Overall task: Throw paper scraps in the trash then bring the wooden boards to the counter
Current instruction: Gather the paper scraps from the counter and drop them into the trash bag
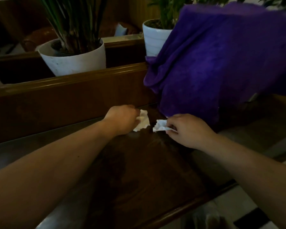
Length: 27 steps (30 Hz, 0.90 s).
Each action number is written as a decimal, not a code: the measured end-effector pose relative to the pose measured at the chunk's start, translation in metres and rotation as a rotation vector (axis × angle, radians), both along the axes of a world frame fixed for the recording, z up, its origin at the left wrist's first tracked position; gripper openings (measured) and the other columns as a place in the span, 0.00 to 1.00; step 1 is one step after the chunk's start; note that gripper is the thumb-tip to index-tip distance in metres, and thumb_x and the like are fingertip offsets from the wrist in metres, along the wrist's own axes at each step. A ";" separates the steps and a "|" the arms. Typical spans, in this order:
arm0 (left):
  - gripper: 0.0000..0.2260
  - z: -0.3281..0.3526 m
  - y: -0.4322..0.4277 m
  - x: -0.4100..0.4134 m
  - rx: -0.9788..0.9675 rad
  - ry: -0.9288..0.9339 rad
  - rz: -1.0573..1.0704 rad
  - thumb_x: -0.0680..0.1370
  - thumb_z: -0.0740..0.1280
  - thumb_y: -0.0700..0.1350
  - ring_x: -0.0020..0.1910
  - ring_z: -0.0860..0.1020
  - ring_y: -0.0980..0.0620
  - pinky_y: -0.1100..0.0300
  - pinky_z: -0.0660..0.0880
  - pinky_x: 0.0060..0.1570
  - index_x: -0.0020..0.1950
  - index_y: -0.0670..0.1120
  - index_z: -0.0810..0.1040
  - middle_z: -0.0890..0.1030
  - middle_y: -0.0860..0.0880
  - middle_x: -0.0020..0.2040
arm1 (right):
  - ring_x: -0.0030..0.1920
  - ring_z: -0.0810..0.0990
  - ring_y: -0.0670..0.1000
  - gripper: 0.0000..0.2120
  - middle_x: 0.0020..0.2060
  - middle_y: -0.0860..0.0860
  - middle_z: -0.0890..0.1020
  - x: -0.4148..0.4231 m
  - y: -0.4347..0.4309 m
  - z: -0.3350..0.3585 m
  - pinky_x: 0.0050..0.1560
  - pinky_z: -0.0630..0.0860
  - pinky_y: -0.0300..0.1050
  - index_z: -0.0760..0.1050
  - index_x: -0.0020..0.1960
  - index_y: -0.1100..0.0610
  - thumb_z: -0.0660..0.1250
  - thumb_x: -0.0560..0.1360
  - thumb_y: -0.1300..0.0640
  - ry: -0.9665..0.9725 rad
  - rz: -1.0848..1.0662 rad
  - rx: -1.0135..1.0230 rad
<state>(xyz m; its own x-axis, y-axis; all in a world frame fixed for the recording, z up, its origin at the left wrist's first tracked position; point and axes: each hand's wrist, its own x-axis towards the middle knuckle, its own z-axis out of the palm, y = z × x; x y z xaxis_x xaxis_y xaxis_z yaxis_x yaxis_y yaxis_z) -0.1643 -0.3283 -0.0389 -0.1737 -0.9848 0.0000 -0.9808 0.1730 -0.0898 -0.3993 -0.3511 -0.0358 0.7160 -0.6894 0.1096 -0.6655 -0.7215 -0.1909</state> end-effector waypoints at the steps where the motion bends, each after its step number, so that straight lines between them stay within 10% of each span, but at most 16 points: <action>1: 0.18 -0.005 -0.001 -0.001 0.022 0.017 -0.008 0.77 0.58 0.59 0.49 0.76 0.48 0.52 0.74 0.39 0.61 0.51 0.73 0.77 0.47 0.55 | 0.38 0.72 0.45 0.03 0.38 0.44 0.73 -0.002 -0.001 -0.002 0.34 0.68 0.42 0.72 0.44 0.47 0.65 0.75 0.50 -0.012 -0.002 0.007; 18: 0.15 0.006 0.071 -0.038 -0.094 0.025 -0.062 0.78 0.56 0.54 0.54 0.76 0.49 0.56 0.75 0.41 0.62 0.52 0.72 0.76 0.48 0.60 | 0.35 0.71 0.43 0.04 0.37 0.43 0.72 -0.010 0.015 0.004 0.30 0.68 0.40 0.72 0.44 0.47 0.66 0.75 0.49 -0.082 0.090 -0.010; 27: 0.12 0.012 0.120 -0.077 -0.171 0.114 -0.255 0.77 0.57 0.56 0.39 0.75 0.56 0.62 0.71 0.30 0.54 0.53 0.75 0.77 0.54 0.45 | 0.36 0.68 0.44 0.05 0.38 0.42 0.70 -0.072 0.094 -0.005 0.29 0.59 0.38 0.76 0.47 0.49 0.66 0.74 0.48 -0.100 -0.090 -0.099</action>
<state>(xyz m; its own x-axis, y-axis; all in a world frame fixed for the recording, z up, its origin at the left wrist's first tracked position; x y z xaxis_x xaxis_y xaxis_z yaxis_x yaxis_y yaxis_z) -0.2409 -0.2086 -0.0264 -0.4039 -0.8938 0.1949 -0.9133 0.4060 -0.0305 -0.4711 -0.2571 -0.0408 0.6338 -0.7326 0.2482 -0.7096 -0.6784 -0.1903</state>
